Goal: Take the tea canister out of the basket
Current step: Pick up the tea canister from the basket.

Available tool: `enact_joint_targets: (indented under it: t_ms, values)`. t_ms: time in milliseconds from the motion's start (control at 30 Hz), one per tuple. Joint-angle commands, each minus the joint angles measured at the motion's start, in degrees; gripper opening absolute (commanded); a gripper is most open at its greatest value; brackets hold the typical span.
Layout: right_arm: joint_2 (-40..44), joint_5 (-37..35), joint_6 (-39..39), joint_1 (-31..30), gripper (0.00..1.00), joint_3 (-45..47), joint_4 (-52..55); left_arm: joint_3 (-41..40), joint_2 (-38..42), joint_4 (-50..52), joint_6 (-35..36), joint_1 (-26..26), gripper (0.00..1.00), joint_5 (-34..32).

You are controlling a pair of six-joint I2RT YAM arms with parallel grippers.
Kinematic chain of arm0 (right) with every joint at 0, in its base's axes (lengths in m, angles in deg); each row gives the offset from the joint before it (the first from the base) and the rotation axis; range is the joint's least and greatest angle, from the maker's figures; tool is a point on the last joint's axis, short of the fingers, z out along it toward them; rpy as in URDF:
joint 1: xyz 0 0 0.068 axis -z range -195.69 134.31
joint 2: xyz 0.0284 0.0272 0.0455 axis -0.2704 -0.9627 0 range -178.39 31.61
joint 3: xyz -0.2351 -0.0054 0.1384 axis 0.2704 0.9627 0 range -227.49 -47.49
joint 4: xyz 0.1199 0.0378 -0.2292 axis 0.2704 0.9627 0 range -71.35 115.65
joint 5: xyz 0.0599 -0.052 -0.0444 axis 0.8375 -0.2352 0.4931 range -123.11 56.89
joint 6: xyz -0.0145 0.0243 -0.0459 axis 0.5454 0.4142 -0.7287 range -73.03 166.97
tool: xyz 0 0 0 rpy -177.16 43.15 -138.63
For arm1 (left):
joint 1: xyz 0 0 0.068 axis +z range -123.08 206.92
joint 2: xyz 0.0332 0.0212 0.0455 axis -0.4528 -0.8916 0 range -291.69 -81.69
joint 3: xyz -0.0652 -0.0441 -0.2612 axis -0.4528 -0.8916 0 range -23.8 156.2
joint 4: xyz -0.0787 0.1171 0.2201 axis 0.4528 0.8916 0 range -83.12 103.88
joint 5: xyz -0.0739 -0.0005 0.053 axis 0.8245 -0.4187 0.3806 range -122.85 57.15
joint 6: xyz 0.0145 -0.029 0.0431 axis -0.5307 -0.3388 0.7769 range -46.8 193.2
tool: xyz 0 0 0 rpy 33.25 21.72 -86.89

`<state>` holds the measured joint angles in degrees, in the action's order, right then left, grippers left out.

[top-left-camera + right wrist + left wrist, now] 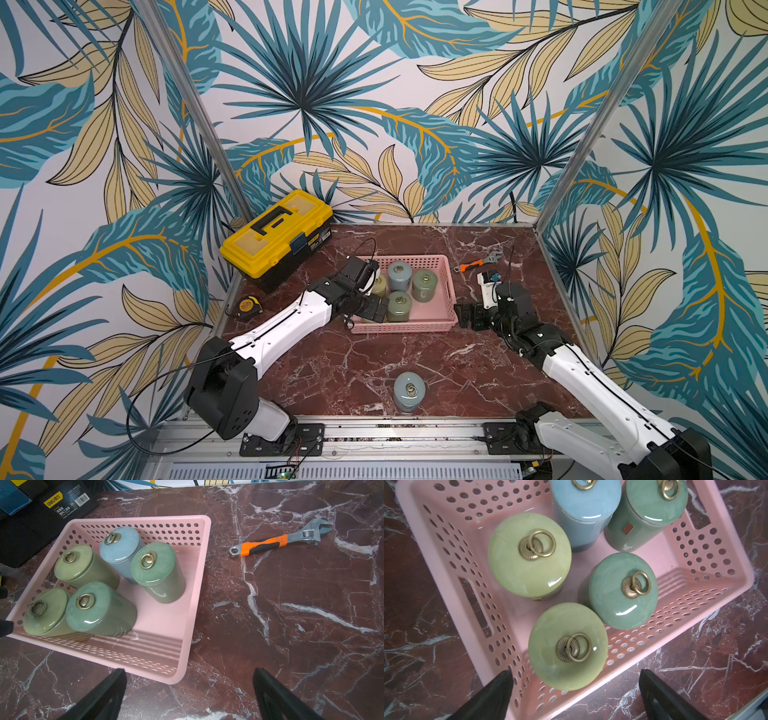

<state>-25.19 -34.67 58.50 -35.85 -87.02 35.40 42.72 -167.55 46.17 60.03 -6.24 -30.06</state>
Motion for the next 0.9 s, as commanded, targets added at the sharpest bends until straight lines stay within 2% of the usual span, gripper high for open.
enact_joint_targets:
  t_ms: [0, 867]
  values:
    - [-0.2, 0.9, -0.3, 0.2, 0.99, 1.3, -1.0, 3.8, -2.0, 4.0, 2.0, -0.7, 1.0, -0.7]
    - [-2.1, 2.2, -0.5, 0.2, 0.99, 1.1, -1.0, 8.1, -12.9, 3.2, 2.5, -2.0, 1.0, -5.7]
